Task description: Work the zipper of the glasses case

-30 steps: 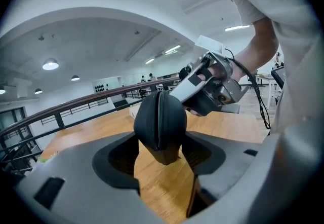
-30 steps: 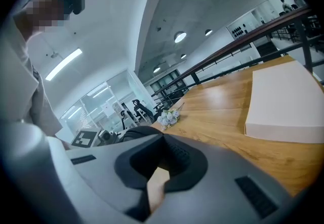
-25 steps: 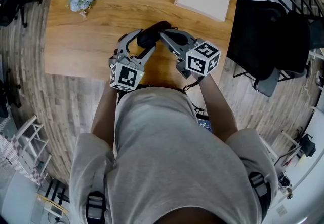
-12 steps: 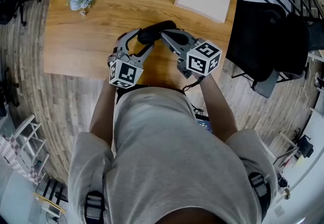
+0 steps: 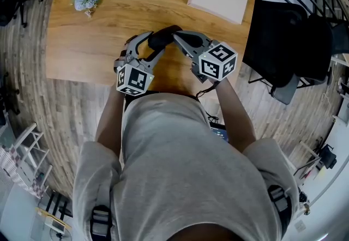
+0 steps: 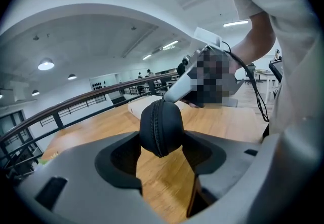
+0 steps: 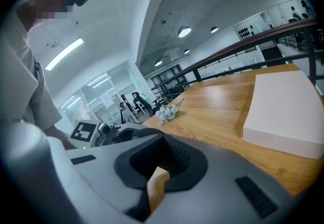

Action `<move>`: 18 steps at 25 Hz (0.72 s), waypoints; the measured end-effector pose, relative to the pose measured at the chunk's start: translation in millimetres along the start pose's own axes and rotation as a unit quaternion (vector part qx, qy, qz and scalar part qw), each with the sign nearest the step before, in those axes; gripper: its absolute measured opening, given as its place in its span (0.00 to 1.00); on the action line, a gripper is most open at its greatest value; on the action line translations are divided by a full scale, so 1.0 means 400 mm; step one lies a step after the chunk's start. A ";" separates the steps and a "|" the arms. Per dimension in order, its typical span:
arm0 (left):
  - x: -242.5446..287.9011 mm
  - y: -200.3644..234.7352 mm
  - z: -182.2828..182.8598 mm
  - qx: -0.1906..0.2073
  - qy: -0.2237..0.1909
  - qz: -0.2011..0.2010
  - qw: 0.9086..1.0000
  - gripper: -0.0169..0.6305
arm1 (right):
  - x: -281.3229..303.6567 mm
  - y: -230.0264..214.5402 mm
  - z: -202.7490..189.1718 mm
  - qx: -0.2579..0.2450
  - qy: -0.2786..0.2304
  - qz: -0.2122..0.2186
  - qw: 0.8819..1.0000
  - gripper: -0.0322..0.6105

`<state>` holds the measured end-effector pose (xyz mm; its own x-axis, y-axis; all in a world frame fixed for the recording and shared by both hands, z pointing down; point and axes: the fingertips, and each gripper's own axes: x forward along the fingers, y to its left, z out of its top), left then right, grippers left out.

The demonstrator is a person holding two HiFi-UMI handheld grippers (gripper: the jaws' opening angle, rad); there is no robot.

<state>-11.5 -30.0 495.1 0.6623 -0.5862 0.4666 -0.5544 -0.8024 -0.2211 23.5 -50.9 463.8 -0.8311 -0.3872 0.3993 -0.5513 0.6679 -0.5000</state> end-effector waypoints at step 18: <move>0.021 0.019 -0.036 0.036 0.071 0.021 0.997 0.43 | 0.047 0.144 -0.003 -0.087 0.020 0.004 0.996 0.09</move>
<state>-17.4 -39.3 509.5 0.5580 -0.6024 0.5708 -0.5400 -0.7858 -0.3014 -23.9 -18.9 443.3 -0.8302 -0.3579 0.4275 -0.5205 0.7724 -0.3641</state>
